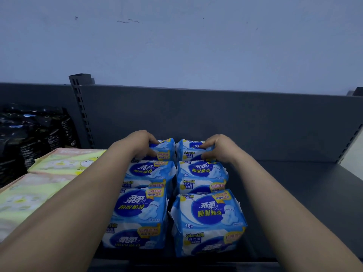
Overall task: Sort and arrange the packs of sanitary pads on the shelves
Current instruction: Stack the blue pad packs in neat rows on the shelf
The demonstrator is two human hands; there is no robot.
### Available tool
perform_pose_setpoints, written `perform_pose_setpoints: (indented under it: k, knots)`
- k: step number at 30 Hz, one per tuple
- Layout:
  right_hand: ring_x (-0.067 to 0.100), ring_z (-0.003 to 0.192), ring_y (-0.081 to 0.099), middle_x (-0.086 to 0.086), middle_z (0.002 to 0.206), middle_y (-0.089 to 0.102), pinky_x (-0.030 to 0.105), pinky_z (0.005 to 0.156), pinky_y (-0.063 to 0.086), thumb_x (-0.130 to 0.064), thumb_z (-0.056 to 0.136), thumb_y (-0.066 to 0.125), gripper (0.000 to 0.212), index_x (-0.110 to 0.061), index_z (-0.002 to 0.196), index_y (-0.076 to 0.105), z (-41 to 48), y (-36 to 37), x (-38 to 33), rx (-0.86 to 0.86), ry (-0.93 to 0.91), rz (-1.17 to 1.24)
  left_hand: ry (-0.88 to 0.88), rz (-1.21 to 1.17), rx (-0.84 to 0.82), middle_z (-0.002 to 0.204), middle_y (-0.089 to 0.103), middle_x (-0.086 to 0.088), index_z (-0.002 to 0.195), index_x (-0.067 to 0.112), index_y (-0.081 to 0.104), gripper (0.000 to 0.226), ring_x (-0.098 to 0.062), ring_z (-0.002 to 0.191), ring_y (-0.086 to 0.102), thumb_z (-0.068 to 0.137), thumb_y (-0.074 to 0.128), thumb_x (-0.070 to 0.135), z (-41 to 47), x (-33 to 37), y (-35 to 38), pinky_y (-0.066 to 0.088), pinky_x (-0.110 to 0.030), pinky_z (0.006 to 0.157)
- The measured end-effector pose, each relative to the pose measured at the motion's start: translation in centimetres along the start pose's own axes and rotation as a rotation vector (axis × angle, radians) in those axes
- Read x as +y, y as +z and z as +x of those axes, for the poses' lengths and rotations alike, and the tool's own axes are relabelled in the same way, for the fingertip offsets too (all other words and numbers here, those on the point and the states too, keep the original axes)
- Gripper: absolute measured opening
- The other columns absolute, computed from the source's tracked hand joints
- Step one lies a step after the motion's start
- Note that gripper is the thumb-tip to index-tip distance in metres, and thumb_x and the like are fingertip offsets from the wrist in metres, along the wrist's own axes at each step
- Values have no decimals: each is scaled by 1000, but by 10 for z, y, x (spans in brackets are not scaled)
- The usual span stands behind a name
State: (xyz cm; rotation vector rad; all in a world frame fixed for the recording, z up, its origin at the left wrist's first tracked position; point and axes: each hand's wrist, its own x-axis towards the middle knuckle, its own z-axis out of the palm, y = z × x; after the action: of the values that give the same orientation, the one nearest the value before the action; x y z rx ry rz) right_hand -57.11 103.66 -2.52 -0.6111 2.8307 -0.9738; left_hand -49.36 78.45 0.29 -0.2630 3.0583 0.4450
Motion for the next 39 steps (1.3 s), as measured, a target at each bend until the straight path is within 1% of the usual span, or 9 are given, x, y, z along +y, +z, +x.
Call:
perform_pose_setpoints:
  k: [4, 7, 12, 15, 19, 22, 26, 31, 39]
  knots:
    - [3, 72, 61, -2, 101, 66, 13, 55, 44, -15, 77, 80, 22, -22, 97, 76, -3, -3, -3, -19, 7, 11, 9, 4, 34, 128, 59, 1, 123, 23, 65, 46, -19, 108, 59, 80, 79, 29, -1, -1, 0, 48, -30, 87]
    - [6, 65, 63, 2, 95, 69, 18, 57, 48, -11, 78, 79, 19, -16, 96, 76, -7, -5, -5, -35, 8, 13, 10, -16, 26, 105, 67, 3, 110, 23, 72, 34, -15, 87, 62, 78, 81, 27, -6, -1, -2, 50, -29, 71]
    - [11, 76, 67, 1, 88, 72, 32, 78, 58, -18, 80, 77, 17, -16, 97, 77, -15, -8, -9, -58, 16, -33, 8, -33, 29, 80, 65, 7, 96, 22, 72, 20, -9, 64, 57, 78, 81, 23, -15, -2, -4, 42, -22, 50]
    - [8, 81, 65, -3, 93, 72, 31, 79, 57, -21, 84, 73, 18, -19, 102, 76, -23, -9, -13, -56, 15, -52, 15, -30, 34, 86, 62, 8, 104, 21, 71, 24, -7, 70, 56, 81, 78, 21, -19, -4, -4, 41, -21, 55]
    - [10, 93, 61, -6, 108, 65, 29, 80, 53, -25, 90, 66, 21, -23, 110, 71, -35, -10, -19, -46, 24, -53, 37, 53, 26, 127, 58, 0, 127, 22, 59, 40, -17, 105, 57, 88, 70, 26, -23, -3, 1, 46, -28, 84]
    - [13, 104, 59, -3, 126, 60, 28, 82, 51, -31, 92, 62, 29, -23, 120, 66, -44, -11, -24, 12, -2, -103, 42, 51, 60, 139, 51, -3, 139, 21, 48, 49, -22, 121, 51, 93, 61, 32, -30, -1, 1, 41, -30, 94]
    - [14, 118, 53, -3, 138, 53, 23, 83, 44, -31, 93, 60, 40, -21, 132, 57, -60, -11, -33, 74, -120, -148, 55, -17, 188, 141, 51, -1, 142, 20, 45, 55, -21, 125, 50, 93, 60, 39, -49, 3, 0, 41, -33, 99]
    - [11, 128, 46, -8, 140, 50, 26, 100, 36, -36, 93, 58, 44, -25, 136, 52, -82, -10, -50, 109, -266, -222, 70, -41, 313, 141, 50, 0, 140, 22, 48, 52, -20, 126, 49, 93, 60, 40, -89, 14, 4, 41, -35, 102]
    - [7, 125, 46, -13, 136, 53, 16, 94, 30, -38, 92, 60, 43, -30, 134, 54, -130, -1, -94, 97, -464, -145, 60, -87, 542, 126, 60, 1, 132, 19, 57, 46, -19, 117, 54, 90, 64, 39, -168, 2, 2, 41, -32, 98]
